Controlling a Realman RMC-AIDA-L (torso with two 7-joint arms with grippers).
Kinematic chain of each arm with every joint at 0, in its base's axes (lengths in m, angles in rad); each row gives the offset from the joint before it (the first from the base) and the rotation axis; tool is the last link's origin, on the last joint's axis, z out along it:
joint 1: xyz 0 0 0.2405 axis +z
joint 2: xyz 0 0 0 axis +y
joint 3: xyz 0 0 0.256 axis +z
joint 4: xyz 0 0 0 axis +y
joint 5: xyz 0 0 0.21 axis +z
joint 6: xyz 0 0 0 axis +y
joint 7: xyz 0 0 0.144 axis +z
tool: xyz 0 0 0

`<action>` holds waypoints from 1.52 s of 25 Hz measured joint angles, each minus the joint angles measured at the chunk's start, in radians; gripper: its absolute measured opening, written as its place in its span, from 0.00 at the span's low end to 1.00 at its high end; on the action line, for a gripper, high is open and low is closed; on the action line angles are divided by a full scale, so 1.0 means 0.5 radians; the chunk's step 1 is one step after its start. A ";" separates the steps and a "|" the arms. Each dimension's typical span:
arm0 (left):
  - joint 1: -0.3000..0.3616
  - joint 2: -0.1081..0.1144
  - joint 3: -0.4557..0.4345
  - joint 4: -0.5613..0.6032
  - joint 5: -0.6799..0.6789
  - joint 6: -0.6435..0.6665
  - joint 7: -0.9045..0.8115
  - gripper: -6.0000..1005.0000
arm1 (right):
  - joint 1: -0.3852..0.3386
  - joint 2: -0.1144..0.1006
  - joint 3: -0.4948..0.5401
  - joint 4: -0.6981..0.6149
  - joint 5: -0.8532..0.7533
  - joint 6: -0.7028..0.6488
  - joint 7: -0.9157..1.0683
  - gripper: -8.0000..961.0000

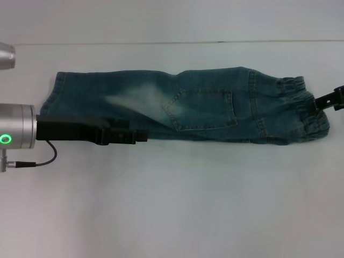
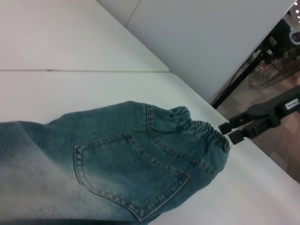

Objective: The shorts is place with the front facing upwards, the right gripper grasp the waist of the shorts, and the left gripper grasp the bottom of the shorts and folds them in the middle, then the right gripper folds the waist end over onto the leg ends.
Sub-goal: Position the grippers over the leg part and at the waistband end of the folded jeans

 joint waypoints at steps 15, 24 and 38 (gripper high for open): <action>-0.015 -0.019 0.063 -0.014 0.001 -0.042 -0.048 0.86 | 0.079 0.051 -0.013 0.301 0.015 0.310 -0.207 0.89; -0.005 -0.016 0.064 -0.014 0.001 -0.045 -0.070 0.86 | 0.079 0.073 0.003 0.282 0.046 0.172 -0.268 0.88; -0.004 -0.022 0.064 -0.020 0.024 -0.054 -0.070 0.86 | 0.020 0.065 0.021 0.168 0.134 0.017 -0.339 0.86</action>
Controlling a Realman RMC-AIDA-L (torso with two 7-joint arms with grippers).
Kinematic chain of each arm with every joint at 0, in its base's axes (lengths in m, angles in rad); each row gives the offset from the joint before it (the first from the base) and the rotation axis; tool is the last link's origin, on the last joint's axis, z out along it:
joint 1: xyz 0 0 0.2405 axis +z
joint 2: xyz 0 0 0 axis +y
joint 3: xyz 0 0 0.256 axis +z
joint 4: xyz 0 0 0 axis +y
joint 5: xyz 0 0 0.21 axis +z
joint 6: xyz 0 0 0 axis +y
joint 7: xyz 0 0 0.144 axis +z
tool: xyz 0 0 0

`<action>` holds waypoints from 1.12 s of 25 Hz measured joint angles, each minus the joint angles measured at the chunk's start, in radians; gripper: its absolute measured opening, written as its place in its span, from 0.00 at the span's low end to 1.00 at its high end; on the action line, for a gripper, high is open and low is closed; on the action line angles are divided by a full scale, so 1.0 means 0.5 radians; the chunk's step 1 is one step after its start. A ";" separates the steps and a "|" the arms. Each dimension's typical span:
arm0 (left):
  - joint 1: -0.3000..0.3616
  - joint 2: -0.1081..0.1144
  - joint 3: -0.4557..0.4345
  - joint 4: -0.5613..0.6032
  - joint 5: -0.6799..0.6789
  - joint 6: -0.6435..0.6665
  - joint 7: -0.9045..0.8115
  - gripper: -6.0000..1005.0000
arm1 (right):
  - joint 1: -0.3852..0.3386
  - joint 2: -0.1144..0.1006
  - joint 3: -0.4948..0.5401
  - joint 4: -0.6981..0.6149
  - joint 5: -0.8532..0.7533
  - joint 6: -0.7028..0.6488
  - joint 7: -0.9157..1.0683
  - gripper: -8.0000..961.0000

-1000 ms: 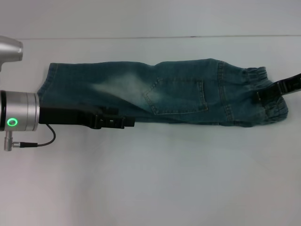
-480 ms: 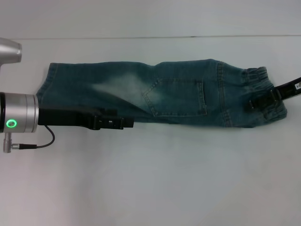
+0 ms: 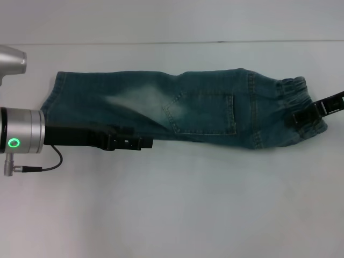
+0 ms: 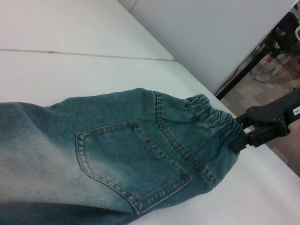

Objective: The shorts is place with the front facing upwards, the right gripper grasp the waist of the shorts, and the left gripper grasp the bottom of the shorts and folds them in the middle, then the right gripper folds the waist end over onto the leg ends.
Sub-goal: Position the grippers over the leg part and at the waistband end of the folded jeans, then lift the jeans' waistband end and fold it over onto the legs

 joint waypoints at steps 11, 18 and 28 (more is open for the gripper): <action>-0.007 -0.013 -0.008 -0.005 -0.016 -0.004 0.005 0.86 | -0.019 -0.006 0.023 -0.003 0.012 0.001 -0.044 0.36; -0.022 -0.130 -0.025 0.004 -0.247 -0.305 0.089 0.84 | -0.022 -0.027 0.093 -0.033 0.016 -0.081 -0.044 0.12; -0.284 -0.184 0.055 -0.482 -0.857 -1.083 0.695 0.68 | -0.030 -0.051 0.192 -0.163 0.017 -0.269 0.000 0.12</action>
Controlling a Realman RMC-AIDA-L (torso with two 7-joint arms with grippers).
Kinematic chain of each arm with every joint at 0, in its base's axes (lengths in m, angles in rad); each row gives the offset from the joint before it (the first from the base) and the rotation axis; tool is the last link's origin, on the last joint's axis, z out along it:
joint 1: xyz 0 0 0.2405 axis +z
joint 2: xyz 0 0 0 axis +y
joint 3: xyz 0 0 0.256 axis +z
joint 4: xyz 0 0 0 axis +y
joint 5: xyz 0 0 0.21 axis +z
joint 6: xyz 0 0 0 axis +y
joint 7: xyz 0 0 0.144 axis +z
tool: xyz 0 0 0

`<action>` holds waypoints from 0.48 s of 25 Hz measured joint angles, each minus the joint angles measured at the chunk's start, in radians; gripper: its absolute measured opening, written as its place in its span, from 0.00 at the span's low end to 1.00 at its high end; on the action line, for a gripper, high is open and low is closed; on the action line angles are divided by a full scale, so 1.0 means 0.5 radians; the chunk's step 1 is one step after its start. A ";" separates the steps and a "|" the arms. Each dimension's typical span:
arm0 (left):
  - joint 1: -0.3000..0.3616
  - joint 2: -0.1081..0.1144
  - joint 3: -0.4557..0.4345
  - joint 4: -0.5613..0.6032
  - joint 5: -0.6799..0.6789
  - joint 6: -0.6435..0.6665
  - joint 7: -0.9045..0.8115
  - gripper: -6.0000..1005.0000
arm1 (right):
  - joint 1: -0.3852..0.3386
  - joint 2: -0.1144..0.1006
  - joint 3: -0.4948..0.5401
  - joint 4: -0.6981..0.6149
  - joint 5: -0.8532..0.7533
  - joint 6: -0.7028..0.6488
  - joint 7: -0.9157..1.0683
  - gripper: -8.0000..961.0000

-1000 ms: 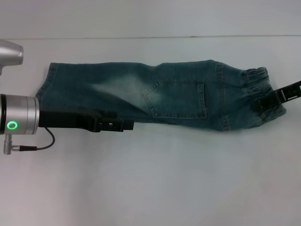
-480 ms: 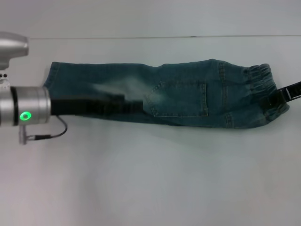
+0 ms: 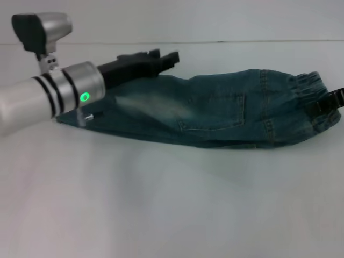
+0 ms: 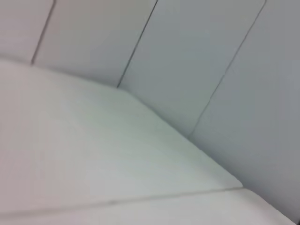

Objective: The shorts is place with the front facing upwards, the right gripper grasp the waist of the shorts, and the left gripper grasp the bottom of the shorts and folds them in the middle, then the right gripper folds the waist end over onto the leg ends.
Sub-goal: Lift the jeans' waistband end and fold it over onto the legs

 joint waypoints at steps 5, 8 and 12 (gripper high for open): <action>-0.052 -0.003 -0.003 -0.214 -0.409 -0.222 0.585 0.48 | 0.014 -0.033 0.074 -0.009 -0.001 -0.075 0.019 0.12; -0.078 -0.005 -0.008 -0.355 -0.644 -0.249 1.069 0.41 | 0.024 -0.038 0.094 -0.046 0.028 -0.112 0.044 0.12; -0.162 -0.005 -0.022 -0.626 -1.030 -0.287 1.925 0.31 | 0.041 -0.038 0.097 -0.087 0.107 -0.188 0.060 0.12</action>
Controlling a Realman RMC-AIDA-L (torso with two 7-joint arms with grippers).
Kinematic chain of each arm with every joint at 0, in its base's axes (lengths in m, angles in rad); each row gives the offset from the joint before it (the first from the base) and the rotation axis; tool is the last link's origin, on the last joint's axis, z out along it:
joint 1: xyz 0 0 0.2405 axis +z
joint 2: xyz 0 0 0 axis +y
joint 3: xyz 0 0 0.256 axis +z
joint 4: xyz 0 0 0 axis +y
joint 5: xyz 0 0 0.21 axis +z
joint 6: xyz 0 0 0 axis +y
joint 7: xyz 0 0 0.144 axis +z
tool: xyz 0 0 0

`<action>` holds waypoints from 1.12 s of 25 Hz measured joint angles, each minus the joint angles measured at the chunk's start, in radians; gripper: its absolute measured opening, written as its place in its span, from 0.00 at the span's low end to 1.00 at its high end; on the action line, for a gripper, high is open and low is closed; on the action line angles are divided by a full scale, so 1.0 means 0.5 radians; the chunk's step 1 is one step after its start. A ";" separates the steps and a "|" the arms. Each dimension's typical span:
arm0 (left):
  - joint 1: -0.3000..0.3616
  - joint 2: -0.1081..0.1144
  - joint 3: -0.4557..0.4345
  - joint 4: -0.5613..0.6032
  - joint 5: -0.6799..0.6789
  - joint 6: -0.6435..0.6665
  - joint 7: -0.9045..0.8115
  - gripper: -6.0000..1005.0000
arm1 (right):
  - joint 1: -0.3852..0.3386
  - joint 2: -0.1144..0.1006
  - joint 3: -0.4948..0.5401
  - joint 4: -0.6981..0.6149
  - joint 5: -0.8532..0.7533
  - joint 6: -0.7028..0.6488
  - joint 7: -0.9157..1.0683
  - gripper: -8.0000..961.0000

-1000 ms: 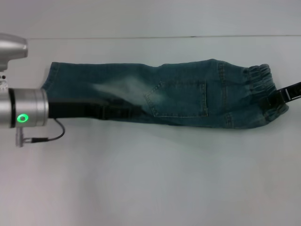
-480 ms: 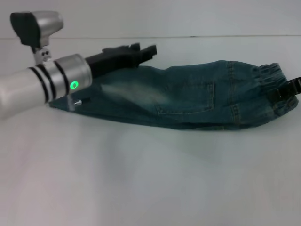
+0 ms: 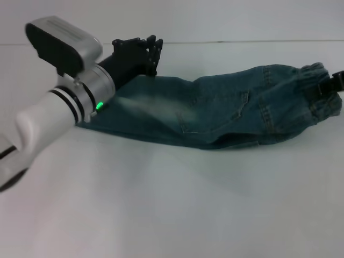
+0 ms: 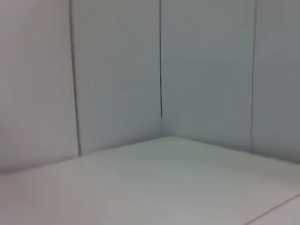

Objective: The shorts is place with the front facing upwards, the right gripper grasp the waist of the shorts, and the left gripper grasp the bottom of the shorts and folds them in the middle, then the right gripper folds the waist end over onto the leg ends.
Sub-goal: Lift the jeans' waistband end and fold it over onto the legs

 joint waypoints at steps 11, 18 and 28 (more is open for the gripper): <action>-0.121 0.000 -0.009 -0.376 -0.236 -0.053 1.019 0.02 | 0.034 -0.005 0.012 -0.207 0.176 -0.128 0.115 0.12; -0.205 0.000 -0.205 -0.533 -0.225 -0.130 1.184 0.01 | 0.069 -0.004 0.018 -0.318 0.299 -0.223 0.173 0.11; -0.234 0.000 -0.312 -0.656 -0.220 -0.181 1.255 0.01 | 0.104 0.000 0.046 -0.351 0.429 -0.175 0.185 0.11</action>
